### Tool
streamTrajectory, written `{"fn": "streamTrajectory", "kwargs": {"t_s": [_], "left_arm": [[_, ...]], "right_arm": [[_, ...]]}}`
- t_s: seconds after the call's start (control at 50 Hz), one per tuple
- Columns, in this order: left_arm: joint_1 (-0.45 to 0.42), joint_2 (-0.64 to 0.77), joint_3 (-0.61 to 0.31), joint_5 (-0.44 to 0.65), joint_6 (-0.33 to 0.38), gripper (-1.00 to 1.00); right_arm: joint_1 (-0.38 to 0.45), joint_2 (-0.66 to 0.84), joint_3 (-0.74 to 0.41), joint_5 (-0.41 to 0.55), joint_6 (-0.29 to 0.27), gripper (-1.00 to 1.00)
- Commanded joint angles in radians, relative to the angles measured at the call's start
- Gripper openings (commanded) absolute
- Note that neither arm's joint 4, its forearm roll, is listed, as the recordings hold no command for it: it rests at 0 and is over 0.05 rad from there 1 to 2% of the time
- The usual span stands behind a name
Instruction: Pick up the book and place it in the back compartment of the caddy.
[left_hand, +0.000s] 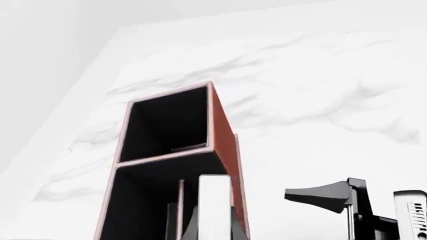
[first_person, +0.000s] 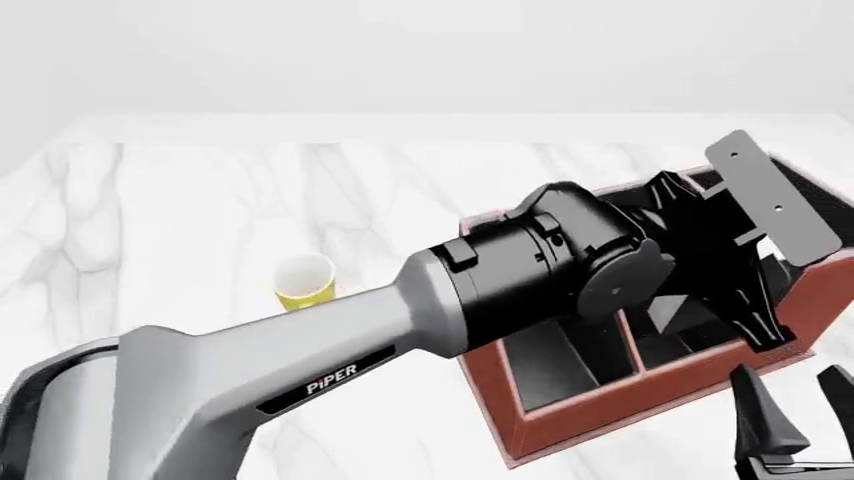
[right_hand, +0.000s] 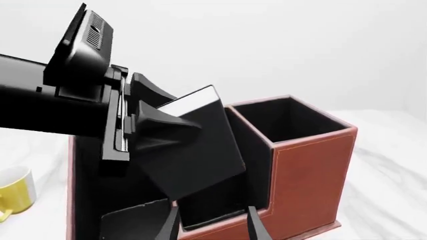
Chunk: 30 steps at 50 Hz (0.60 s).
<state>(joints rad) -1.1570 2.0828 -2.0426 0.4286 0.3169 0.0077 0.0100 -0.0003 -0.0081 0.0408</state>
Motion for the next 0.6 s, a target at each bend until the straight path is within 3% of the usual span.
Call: {"fn": "streamTrajectory", "kwargs": {"t_s": [0.02, 0.14, 0.48, 0.6], "left_arm": [[0.017, 0.015, 0.007, -0.046, 0.032, -1.0], [0.027, 0.025, -0.036, -0.01, 0.035, -1.0], [0.044, 0.067, -0.046, -0.024, 0.026, -1.0], [0.045, 0.084, 0.001, -0.083, 0.021, -1.0]], "right_arm": [[0.0, -0.004, 0.0, 0.004, 0.007, 1.0], [-0.001, -0.003, 0.0, 0.004, 0.007, 1.0], [-0.003, -0.005, 0.0, 0.005, 0.014, 1.0], [-0.004, -0.005, 0.0, 0.005, 0.013, 1.0]]}}
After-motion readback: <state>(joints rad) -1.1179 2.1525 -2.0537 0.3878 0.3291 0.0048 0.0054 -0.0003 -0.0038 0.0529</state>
